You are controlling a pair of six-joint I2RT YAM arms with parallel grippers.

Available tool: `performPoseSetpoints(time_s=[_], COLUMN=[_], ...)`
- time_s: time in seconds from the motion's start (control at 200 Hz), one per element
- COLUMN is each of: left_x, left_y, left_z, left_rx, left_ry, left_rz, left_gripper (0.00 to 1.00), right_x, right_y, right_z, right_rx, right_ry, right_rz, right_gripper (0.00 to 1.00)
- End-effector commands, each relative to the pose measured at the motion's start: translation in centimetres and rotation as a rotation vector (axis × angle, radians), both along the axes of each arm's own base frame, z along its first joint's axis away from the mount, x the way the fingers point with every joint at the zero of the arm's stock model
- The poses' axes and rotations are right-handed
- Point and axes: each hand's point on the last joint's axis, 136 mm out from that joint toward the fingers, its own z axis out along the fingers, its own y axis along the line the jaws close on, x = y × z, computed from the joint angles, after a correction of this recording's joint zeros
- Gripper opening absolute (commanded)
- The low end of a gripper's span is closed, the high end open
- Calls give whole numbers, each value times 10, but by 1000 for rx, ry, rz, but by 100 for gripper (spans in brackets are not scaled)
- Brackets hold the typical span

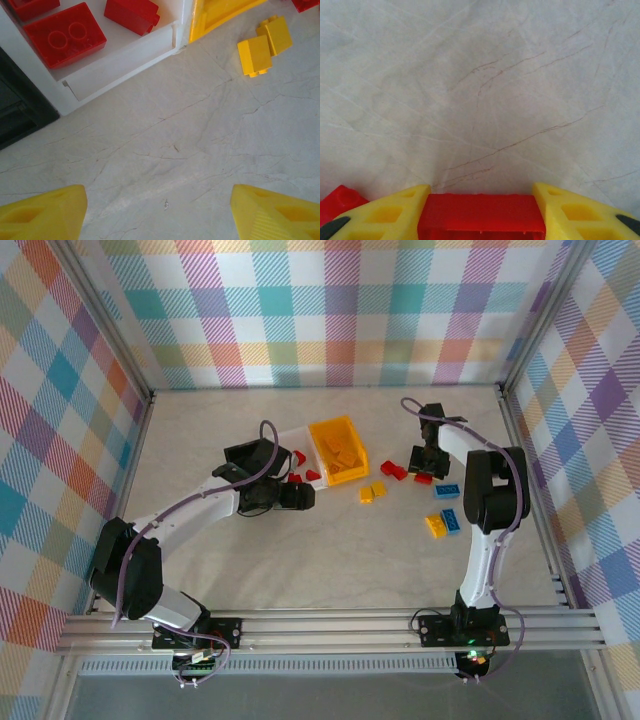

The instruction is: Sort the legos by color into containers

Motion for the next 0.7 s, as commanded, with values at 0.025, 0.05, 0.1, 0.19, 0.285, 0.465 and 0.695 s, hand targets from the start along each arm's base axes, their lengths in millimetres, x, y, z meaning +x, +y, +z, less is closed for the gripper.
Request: performPoseSetpoints(time_s=[0.025, 0.05, 0.1, 0.19, 0.285, 0.465, 0.695], left_x=[-6, -6, -5, -3, -3, -15, -27], left_y=[6, 8, 13, 27, 51, 85, 103], left_z=[8, 11, 18, 31, 37, 49, 52], left_rx=[11, 12, 14, 8, 25, 18, 15], left_ry=[-17, -27, -50, -92, -103, -134, -130], left_rz=[9, 13, 31, 78, 149, 234, 259], left_gripper=[76, 76, 76, 77, 78, 79, 79], right_x=[2, 2, 0, -3, -9, -14, 0], right_y=[25, 32, 56, 111, 181, 280, 327], right_z=[50, 61, 84, 122, 141, 146, 125], right_rx=[19, 23, 33, 93, 218, 354, 359], right_ry=[-110, -131, -180, -269, -295, -287, -257], right_rz=[66, 86, 138, 260, 398, 573, 611], right_gripper=[43, 43, 43, 43, 44, 44, 49])
